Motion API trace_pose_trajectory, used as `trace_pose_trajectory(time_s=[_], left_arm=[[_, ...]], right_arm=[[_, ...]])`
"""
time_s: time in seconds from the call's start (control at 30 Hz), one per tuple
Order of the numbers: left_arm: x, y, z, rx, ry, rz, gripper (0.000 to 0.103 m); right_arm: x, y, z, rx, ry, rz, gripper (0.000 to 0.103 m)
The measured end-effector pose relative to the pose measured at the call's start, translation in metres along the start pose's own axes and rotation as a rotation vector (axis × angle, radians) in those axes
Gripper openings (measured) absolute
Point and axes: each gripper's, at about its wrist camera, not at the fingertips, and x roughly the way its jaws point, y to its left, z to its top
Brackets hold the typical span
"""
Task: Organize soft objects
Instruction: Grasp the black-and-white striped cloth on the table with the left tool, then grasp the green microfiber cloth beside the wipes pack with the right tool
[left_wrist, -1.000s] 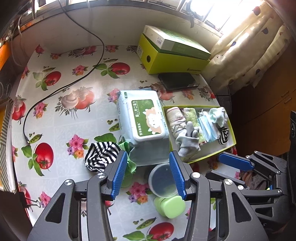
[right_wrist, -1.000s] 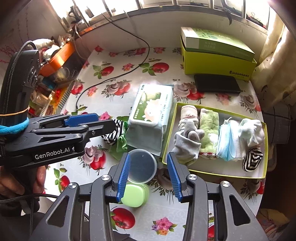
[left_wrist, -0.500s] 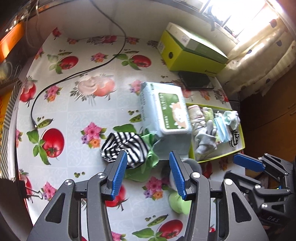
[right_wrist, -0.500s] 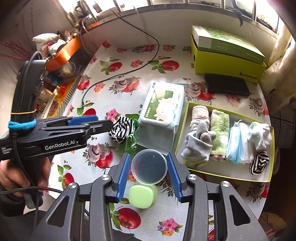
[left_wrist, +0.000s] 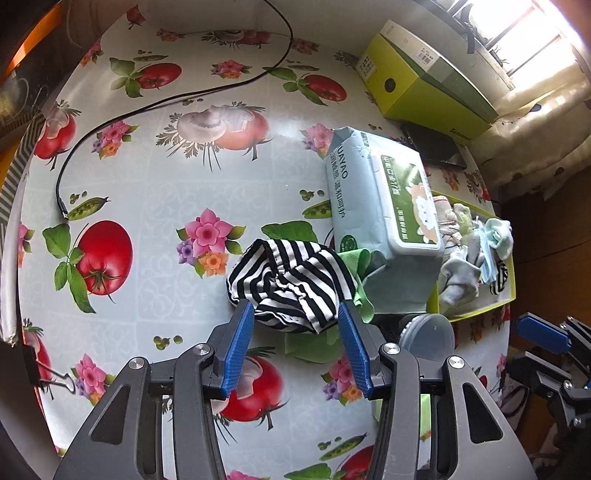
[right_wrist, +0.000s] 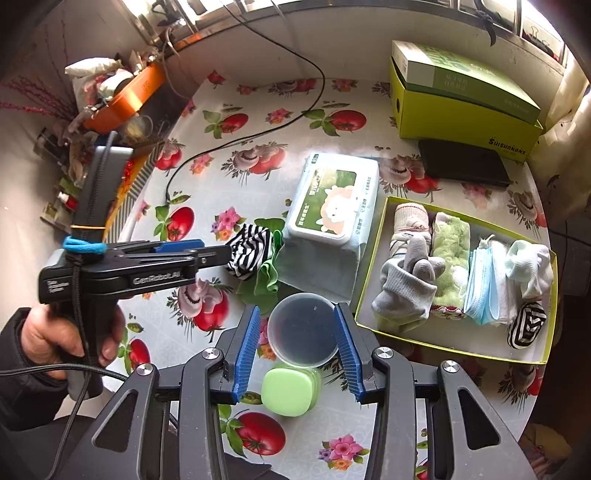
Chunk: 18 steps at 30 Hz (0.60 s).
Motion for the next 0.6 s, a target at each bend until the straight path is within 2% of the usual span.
trace_pose_trajectory(time_s=[0.23, 0.33, 0.37, 0.4, 0.5, 0.6], left_arm=[[0.037, 0.005, 0.009, 0.019, 0.043, 0.05, 0.049], [0.047, 0.004, 0.01, 0.023, 0.062, 0.034, 0.049], [0.049, 0.005, 0.01, 0.021, 0.067, 0.034, 0.046], [0.051, 0.005, 0.01, 0.021, 0.067, 0.035, 0.036], [0.052, 0.004, 0.009, 0.034, 0.073, 0.038, 0.016], [0.046, 0.008, 0.007, 0.029, 0.056, 0.034, 0.011]], right_arm=[[0.005, -0.002, 0.001, 0.006, 0.016, -0.003, 0.04], [0.006, -0.001, 0.002, 0.004, 0.02, -0.004, 0.04], [0.007, -0.001, 0.003, 0.004, 0.022, -0.004, 0.04], [0.007, -0.001, 0.003, 0.004, 0.024, -0.005, 0.04], [0.009, 0.001, 0.005, 0.0, 0.028, -0.003, 0.04], [0.012, 0.003, 0.007, -0.006, 0.032, 0.0, 0.04]])
